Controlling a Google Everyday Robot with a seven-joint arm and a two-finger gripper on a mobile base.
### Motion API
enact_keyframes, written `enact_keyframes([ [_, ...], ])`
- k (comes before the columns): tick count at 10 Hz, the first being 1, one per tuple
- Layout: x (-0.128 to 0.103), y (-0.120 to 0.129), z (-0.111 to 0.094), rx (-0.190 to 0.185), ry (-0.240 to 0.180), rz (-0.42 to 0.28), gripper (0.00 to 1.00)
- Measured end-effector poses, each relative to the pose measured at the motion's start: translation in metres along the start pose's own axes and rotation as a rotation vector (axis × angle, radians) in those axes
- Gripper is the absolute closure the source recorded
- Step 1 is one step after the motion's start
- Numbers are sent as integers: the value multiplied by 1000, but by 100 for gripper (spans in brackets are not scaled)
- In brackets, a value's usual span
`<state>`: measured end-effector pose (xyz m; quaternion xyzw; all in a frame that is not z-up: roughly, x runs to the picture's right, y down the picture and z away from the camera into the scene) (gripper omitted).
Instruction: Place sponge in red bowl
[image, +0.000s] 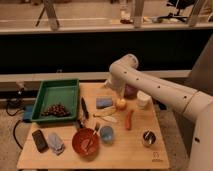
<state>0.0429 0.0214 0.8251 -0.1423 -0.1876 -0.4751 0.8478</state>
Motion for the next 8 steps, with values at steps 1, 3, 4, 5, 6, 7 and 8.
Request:
enact_keyframes([
  [1, -2, 0, 6, -3, -11, -9, 20],
  [3, -5, -4, 14, -4, -21, -28, 20],
  [4, -7, -6, 18, -5, -27, -40, 20],
  [5, -8, -8, 23, -8, -34, -54, 20],
  [6, -10, -7, 28, -11, -44, -70, 20],
  [7, -11, -6, 33, -12, -51, -72, 20],
  [8, -12, -8, 38, -11, -62, -76, 20],
])
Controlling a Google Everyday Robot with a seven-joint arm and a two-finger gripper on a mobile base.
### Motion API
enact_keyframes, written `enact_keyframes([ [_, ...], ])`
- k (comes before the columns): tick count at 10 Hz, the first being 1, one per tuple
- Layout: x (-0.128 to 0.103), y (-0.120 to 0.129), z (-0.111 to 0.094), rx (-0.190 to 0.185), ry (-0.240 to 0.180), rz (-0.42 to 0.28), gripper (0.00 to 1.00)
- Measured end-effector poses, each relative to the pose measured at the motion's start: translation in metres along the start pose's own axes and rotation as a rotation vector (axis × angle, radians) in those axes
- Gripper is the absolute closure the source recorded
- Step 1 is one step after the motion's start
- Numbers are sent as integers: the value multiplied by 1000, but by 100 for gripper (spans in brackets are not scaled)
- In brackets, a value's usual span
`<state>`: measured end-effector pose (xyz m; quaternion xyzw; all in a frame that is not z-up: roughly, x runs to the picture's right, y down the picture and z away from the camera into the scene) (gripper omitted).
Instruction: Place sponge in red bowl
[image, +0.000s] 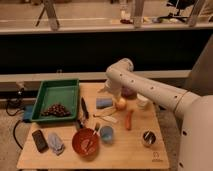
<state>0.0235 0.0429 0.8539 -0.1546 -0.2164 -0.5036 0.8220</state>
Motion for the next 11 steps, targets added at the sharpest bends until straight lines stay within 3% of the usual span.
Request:
enact_keyframes([
  [8, -8, 2, 39, 5, -74, -11, 20],
  [11, -8, 4, 45, -1, -90, -13, 20],
])
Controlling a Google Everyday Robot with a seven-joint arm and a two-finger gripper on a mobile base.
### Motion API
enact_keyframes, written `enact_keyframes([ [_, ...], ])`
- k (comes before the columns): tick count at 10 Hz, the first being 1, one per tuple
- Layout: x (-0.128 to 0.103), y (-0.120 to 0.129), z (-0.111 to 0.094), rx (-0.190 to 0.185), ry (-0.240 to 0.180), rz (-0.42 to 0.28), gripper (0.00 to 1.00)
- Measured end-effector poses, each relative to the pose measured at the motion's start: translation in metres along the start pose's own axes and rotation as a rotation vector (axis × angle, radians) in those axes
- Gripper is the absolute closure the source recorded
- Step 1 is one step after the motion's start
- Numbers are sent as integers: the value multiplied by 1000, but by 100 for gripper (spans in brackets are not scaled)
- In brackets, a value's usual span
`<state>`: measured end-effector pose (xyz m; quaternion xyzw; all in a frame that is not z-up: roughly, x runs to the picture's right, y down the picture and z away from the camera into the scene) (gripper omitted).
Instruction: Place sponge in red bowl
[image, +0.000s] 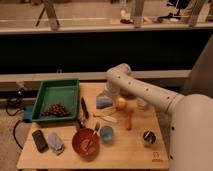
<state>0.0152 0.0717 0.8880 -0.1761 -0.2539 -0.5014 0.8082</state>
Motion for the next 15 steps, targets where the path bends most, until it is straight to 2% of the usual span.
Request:
enact_keyframes([
  [10, -3, 7, 20, -19, -46, 31, 20],
  [12, -3, 1, 23, -28, -40, 22, 20],
  [15, 2, -18, 26, -39, -7, -14, 20],
])
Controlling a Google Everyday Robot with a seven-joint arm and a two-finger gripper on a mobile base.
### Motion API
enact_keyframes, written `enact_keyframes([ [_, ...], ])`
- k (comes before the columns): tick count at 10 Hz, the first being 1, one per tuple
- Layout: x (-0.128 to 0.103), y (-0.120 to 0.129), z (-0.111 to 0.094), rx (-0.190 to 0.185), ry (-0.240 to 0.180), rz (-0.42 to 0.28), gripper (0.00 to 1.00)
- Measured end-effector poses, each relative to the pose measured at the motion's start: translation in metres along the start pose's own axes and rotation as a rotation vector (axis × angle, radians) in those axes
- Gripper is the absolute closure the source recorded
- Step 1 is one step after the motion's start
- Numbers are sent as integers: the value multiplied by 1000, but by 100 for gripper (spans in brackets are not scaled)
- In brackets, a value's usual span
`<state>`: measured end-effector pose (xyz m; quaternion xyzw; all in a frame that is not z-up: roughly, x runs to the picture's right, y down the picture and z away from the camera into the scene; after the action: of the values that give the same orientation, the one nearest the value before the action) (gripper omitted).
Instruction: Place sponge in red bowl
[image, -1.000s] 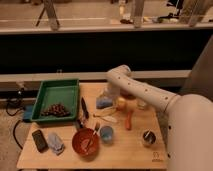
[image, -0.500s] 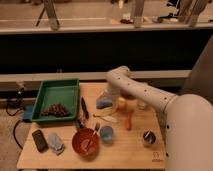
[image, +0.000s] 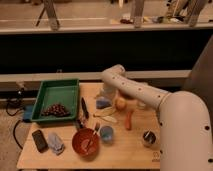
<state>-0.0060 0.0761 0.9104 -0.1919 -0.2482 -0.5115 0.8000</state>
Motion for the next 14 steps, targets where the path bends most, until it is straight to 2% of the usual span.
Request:
enact_keyframes([
  [4, 10, -7, 0, 6, 46, -39, 20],
  [8, 18, -10, 2, 17, 71, -130, 20],
  [11, 25, -7, 12, 27, 47, -173, 20],
  [14, 28, -1, 24, 16, 14, -209, 20],
])
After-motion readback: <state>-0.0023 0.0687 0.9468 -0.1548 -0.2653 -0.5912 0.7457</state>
